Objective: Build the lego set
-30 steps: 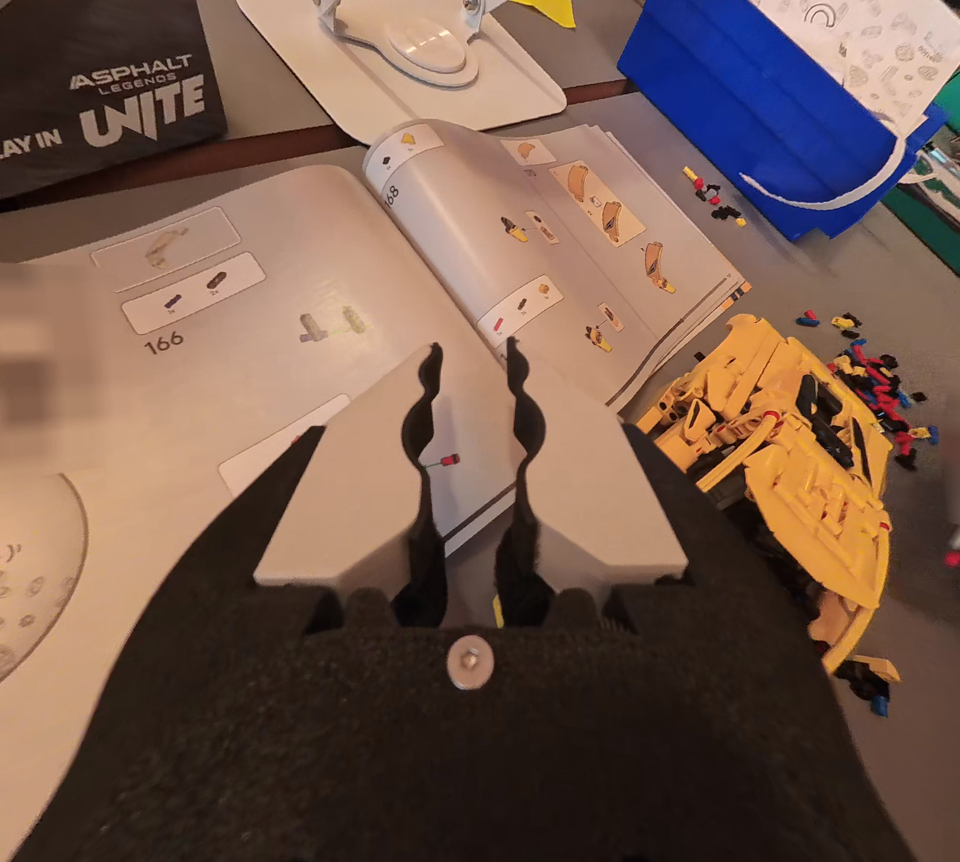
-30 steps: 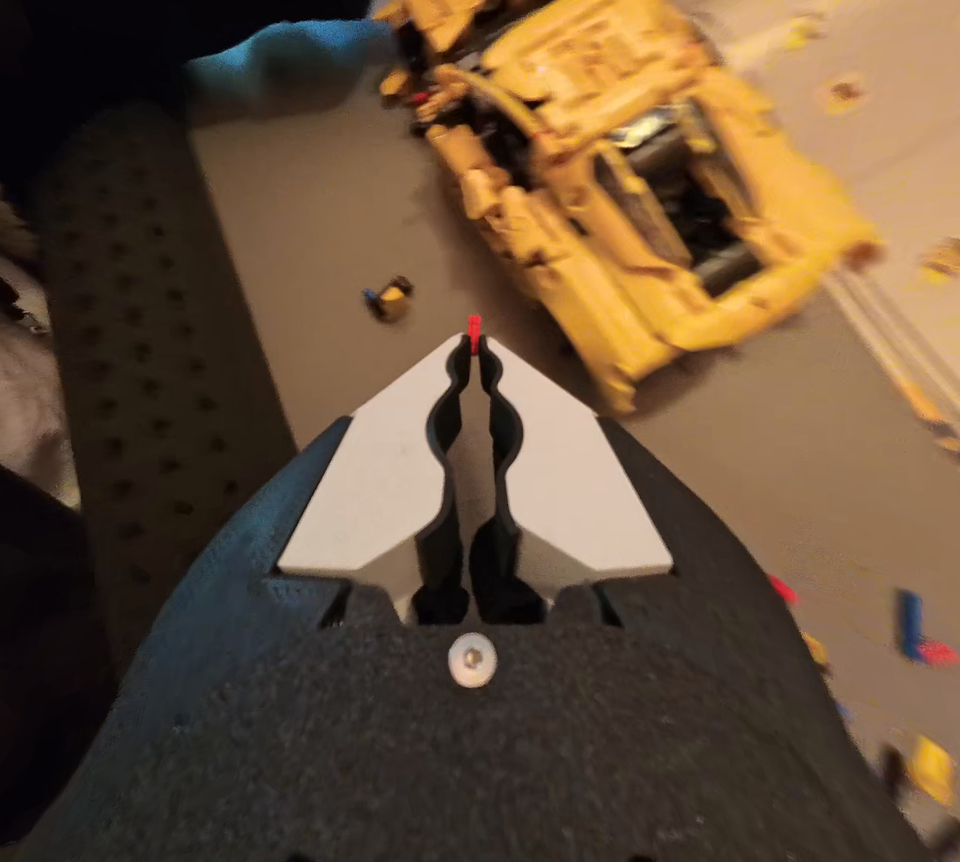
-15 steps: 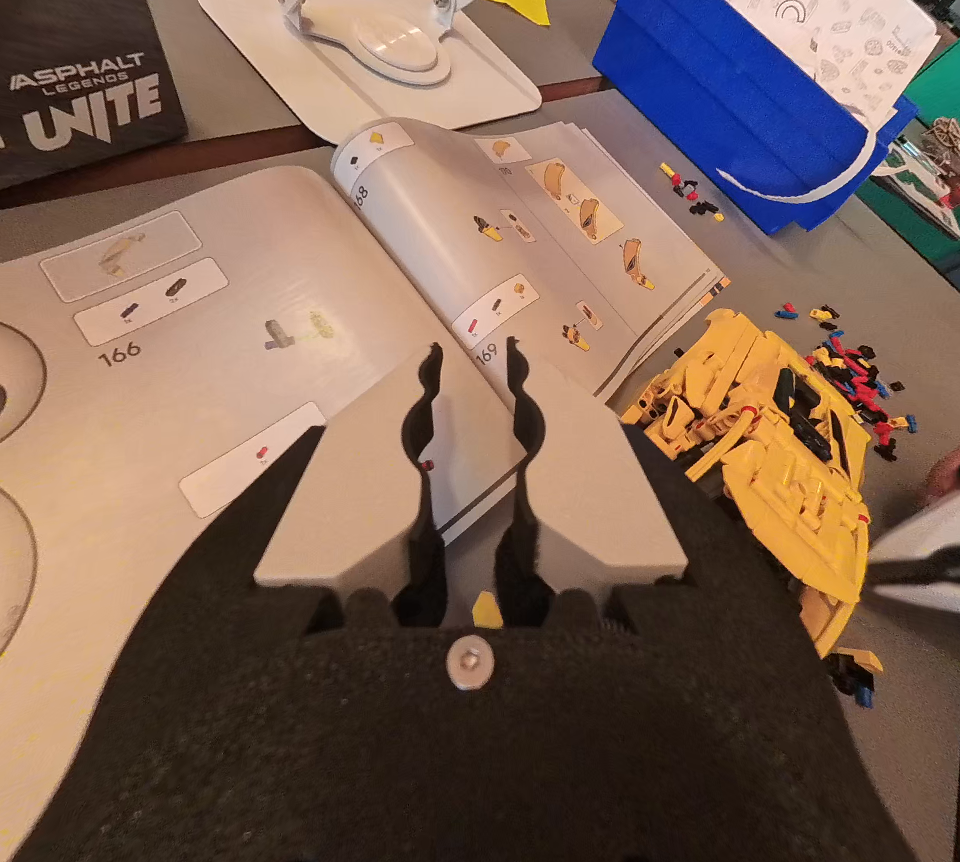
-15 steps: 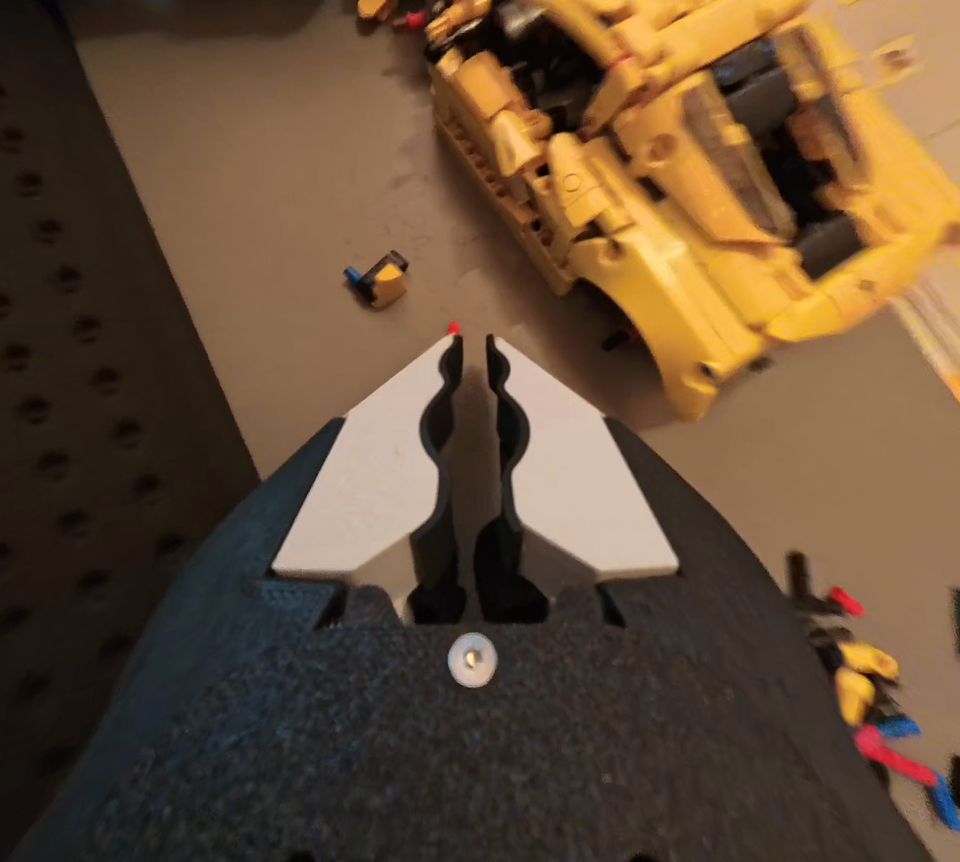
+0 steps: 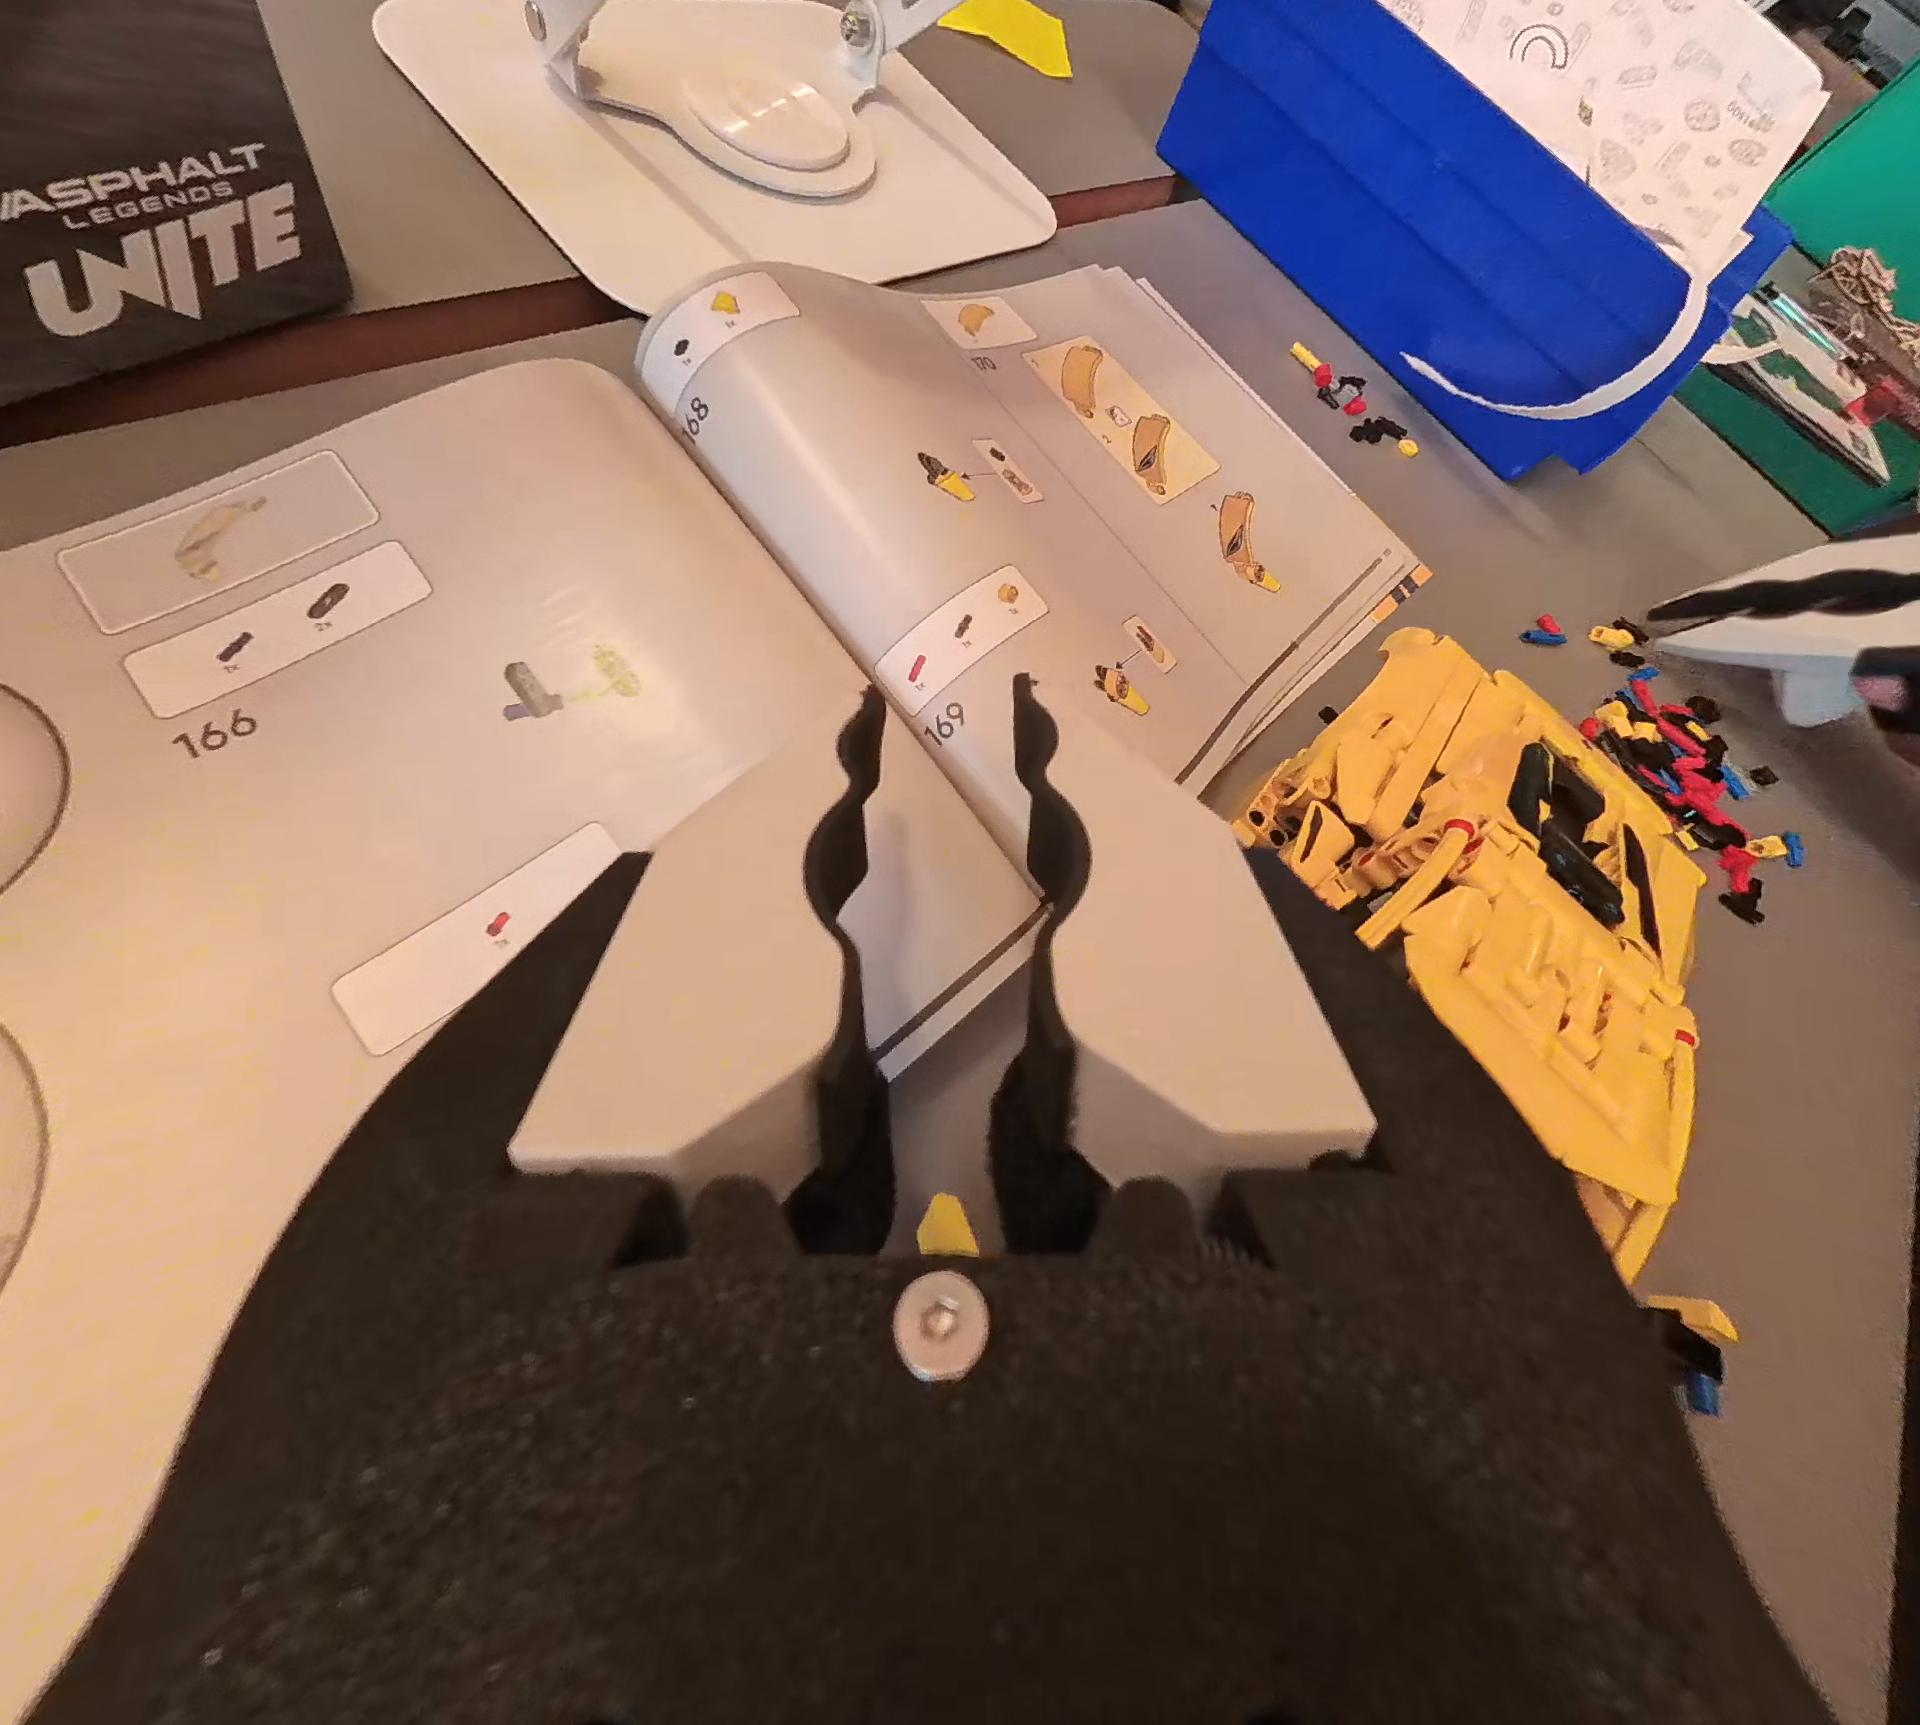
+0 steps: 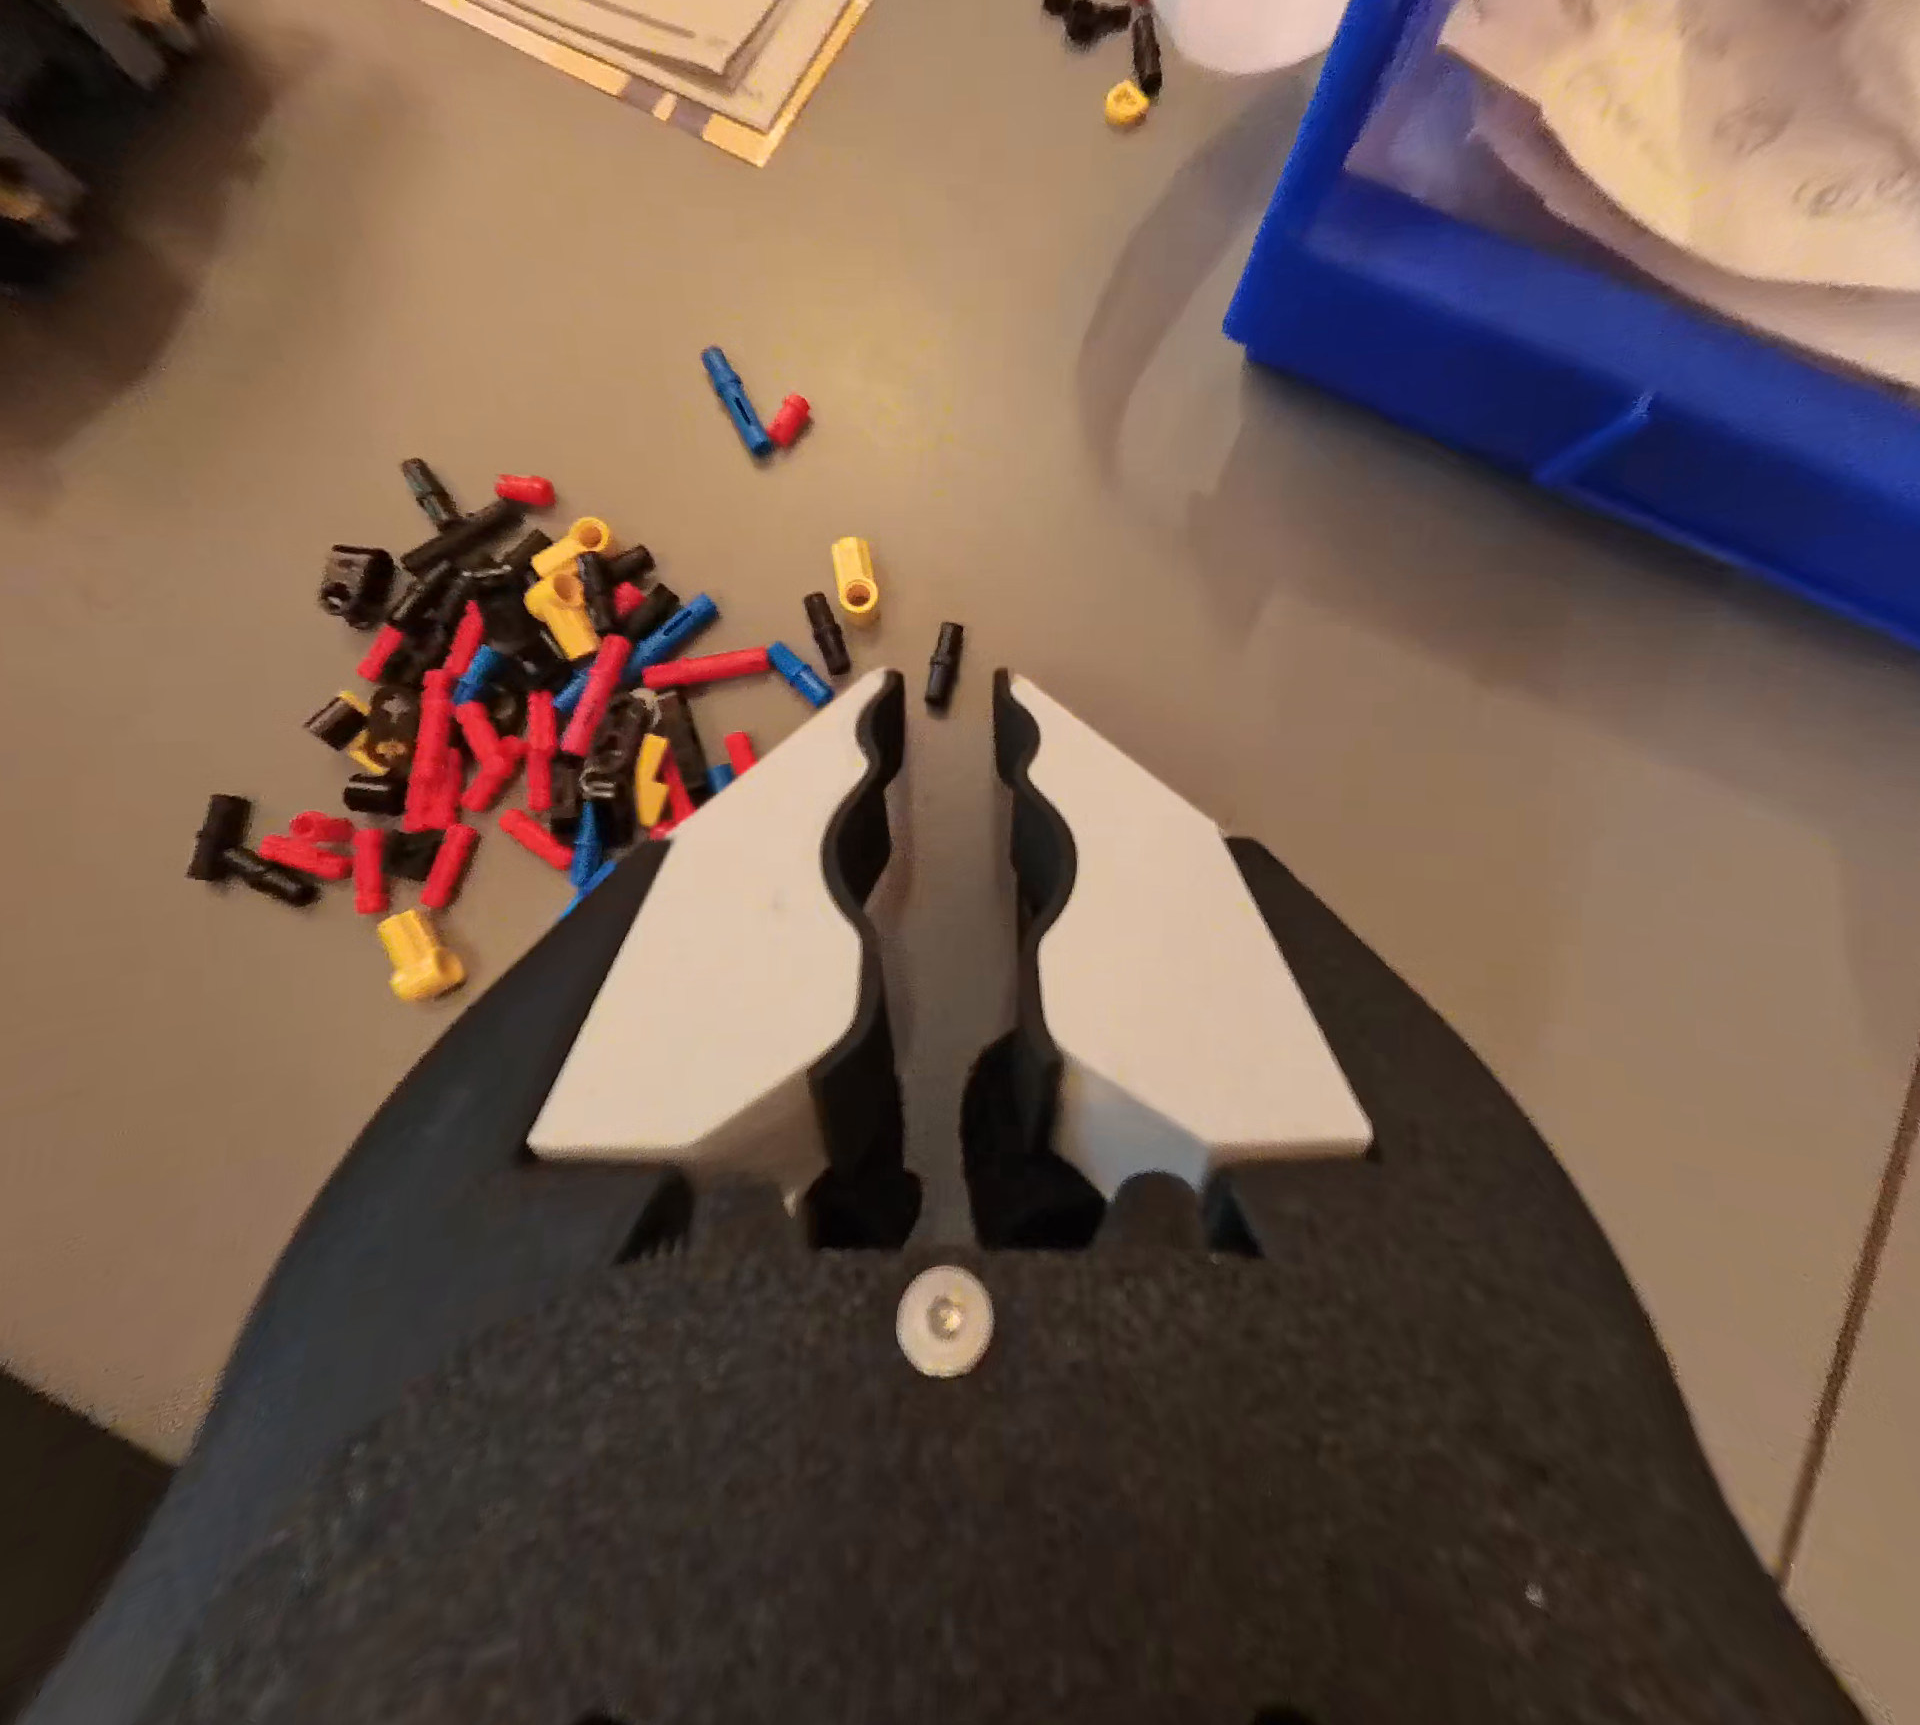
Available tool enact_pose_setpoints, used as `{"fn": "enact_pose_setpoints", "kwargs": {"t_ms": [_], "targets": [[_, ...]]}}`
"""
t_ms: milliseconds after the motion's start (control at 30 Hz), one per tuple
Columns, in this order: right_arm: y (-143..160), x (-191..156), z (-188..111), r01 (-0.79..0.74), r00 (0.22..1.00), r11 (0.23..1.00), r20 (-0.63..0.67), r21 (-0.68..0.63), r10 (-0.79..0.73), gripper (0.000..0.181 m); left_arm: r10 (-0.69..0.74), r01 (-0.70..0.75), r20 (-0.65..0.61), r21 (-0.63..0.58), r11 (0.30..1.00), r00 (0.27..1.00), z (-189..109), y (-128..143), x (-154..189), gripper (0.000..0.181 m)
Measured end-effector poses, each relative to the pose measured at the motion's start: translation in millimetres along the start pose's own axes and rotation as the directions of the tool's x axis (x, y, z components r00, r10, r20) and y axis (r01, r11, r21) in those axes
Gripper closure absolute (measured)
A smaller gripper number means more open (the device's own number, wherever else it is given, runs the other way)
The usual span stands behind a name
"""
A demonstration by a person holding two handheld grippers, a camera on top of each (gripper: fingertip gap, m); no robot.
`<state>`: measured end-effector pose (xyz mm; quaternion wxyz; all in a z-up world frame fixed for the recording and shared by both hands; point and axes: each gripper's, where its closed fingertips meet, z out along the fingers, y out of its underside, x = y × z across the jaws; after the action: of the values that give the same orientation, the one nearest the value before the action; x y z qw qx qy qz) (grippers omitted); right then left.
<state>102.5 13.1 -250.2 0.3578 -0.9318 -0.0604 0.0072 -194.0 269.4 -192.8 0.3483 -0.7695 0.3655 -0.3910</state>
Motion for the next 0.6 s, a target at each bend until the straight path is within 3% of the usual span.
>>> {"fn": "enact_pose_setpoints", "kwargs": {"t_ms": [100, 233, 333, 400, 467, 533, 600], "targets": [[0, -5, 7, -0.009, 1.0, 1.0, 0.024, 0.017, 0.009, 0.169, 0.005, -0.005, 0.004, -0.001, 1.0, 1.0, 0, 0, 0, 0.157], [-1, 0, 7, 0.047, 0.998, 0.999, -0.04, 0.008, -0.046, 0.178, -0.002, 0.002, -0.002, 0.008, 1.0, 1.0, -2, -2, 1, 0.157], [-18, -17, -13, 0.029, 0.998, 0.997, 0.044, 0.074, -0.033, 0.178, -0.002, 0.002, -0.006, 0.009, 1.0, 1.0, -2, -3, 2, 0.156], [-40, -60, -34, 0.072, 0.981, 0.99, 0.171, 0.125, -0.093, 0.178, -0.004, 0.004, -0.007, 0.013, 1.0, 1.0, -3, -4, 2, 0.157], [-48, -128, -46, 0.168, 0.922, 0.977, 0.33, 0.135, -0.204, 0.178, -0.005, 0.005, -0.003, 0.011, 1.0, 1.0, -2, -3, 1, 0.157], [-39, -197, -45, 0.24, 0.846, 0.965, 0.465, 0.104, -0.261, 0.178, -0.004, 0.004, 0.0, 0.004, 1.0, 1.0, -1, -2, 0, 0.157], [-25, -247, -31, 0.295, 0.803, 0.953, 0.522, 0.072, -0.289, 0.178, 0.0, 0.0, 0.002, 0.0, 1.0, 1.0, -1, -1, 0, 0.157]]}}
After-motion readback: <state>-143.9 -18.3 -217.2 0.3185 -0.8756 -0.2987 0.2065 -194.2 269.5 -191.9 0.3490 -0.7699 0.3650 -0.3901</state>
